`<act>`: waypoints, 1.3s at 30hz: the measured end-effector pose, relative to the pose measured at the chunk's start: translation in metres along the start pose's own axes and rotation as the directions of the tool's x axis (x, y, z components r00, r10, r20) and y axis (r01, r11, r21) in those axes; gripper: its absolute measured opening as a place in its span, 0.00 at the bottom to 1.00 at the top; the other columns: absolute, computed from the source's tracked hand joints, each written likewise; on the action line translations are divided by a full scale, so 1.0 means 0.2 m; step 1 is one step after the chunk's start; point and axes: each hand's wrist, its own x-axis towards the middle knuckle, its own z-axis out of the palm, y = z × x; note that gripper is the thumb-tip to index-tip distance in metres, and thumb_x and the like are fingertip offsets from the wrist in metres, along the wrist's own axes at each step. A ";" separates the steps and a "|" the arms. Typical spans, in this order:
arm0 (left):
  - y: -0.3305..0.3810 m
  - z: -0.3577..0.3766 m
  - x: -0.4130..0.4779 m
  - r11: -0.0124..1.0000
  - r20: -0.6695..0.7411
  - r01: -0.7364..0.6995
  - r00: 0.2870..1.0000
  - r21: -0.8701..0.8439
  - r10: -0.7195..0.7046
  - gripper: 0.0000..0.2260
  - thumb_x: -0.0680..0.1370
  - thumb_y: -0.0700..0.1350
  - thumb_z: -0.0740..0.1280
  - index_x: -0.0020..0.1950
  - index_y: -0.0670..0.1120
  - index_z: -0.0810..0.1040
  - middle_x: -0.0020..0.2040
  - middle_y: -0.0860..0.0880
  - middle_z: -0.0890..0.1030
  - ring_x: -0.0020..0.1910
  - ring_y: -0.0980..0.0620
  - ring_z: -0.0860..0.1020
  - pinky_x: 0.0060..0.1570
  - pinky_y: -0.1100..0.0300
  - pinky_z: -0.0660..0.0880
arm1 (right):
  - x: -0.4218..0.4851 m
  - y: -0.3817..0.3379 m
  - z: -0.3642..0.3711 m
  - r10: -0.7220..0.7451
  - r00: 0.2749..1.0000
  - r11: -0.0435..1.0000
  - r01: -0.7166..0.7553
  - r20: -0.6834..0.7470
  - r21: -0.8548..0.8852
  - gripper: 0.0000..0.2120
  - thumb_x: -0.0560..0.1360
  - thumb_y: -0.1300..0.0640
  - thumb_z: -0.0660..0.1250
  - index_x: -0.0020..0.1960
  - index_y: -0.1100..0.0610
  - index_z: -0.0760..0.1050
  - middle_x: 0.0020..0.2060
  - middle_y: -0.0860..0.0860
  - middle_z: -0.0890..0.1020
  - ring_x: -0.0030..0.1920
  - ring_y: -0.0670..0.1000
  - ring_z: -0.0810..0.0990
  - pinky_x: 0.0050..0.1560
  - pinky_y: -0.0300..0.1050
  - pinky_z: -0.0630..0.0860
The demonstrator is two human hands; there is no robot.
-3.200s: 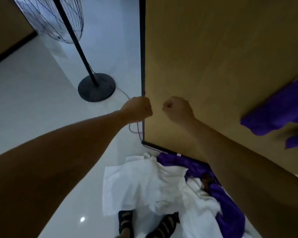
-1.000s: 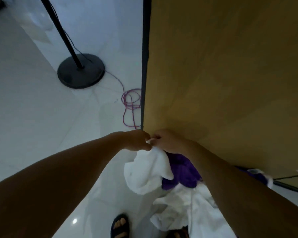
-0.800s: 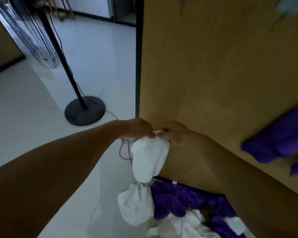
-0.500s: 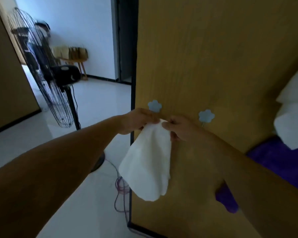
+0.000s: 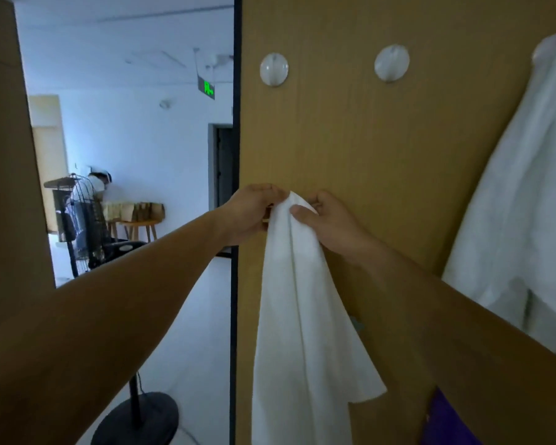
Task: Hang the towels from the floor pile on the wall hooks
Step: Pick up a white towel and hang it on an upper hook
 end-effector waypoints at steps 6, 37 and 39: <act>0.26 -0.13 0.16 0.996 0.040 -0.088 0.995 0.033 0.086 0.06 0.79 0.45 0.65 0.50 0.44 0.78 0.51 0.45 0.82 0.53 0.46 0.79 0.53 0.50 0.77 | 0.27 -0.26 -0.05 -0.040 0.969 0.996 0.057 -0.243 0.065 0.15 0.77 0.49 0.65 0.44 0.62 0.76 0.40 0.55 0.80 0.41 0.52 0.78 0.43 0.49 0.74; 0.66 -0.36 0.67 0.382 -0.081 -0.361 0.628 0.851 0.774 0.10 0.81 0.44 0.58 0.52 0.41 0.76 0.46 0.46 0.78 0.42 0.52 0.71 0.41 0.60 0.64 | 0.90 -0.62 -0.07 -0.481 0.724 0.789 0.111 -0.494 -0.604 0.09 0.77 0.46 0.60 0.51 0.50 0.73 0.43 0.47 0.80 0.42 0.50 0.79 0.42 0.49 0.77; 0.60 -0.36 0.64 0.377 -0.054 -0.359 0.660 0.854 0.750 0.09 0.82 0.45 0.58 0.48 0.42 0.75 0.42 0.47 0.75 0.40 0.53 0.70 0.41 0.61 0.64 | 0.86 -0.57 -0.05 -0.461 0.732 0.801 0.099 -0.501 -0.591 0.09 0.78 0.46 0.60 0.51 0.49 0.74 0.43 0.46 0.81 0.42 0.50 0.79 0.43 0.50 0.78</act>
